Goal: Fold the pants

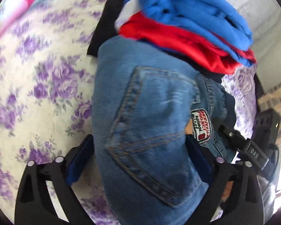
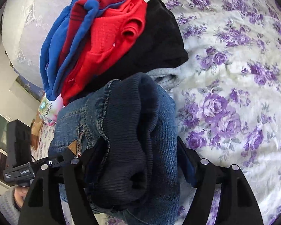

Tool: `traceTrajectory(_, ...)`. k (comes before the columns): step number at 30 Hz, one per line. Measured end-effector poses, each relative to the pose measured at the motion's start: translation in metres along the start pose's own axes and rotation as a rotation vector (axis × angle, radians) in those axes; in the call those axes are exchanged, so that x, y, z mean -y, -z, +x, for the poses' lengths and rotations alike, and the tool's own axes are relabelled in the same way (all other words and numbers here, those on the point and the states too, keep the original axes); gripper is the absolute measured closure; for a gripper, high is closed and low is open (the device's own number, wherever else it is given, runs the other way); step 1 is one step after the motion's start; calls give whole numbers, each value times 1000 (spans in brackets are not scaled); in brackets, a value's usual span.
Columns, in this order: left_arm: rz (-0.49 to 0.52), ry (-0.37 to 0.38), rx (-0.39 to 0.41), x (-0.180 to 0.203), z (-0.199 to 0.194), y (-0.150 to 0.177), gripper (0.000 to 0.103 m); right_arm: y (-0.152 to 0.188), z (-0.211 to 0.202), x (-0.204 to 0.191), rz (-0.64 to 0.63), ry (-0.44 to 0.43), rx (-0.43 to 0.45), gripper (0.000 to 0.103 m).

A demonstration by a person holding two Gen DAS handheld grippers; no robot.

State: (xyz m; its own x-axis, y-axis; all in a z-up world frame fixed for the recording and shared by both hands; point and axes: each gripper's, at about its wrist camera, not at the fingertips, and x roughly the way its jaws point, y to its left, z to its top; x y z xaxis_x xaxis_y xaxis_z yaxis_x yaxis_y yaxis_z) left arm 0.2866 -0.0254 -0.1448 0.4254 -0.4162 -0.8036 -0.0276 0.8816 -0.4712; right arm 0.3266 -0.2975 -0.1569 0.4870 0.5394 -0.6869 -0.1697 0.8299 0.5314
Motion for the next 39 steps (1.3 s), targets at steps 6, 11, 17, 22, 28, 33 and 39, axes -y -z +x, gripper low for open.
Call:
traceTrajectory(6,36,-55,9,7,-13,2,6,-6,-9,-13,-46,94,10,16)
traceTrajectory(11,132,-195,143,35,-67,5,8,-9,-59,-44,-89,195,113,15)
traceTrajectory(17,208,-250,260,69,-130,20,7,5,-135,-80,-71,242,251,10)
traceTrajectory(22,242,-290,302,92,-172,38,6,27,-202,-109,-109,283,382,5)
traceTrajectory(28,257,-324,332,106,-215,70,5,55,-259,-156,-187,310,459,4)
traceTrajectory(33,276,-342,357,110,-240,95,5,85,-263,-187,-246,345,431,4)
traceTrajectory(39,266,-377,388,111,-264,110,5,115,-251,-199,-269,365,377,4)
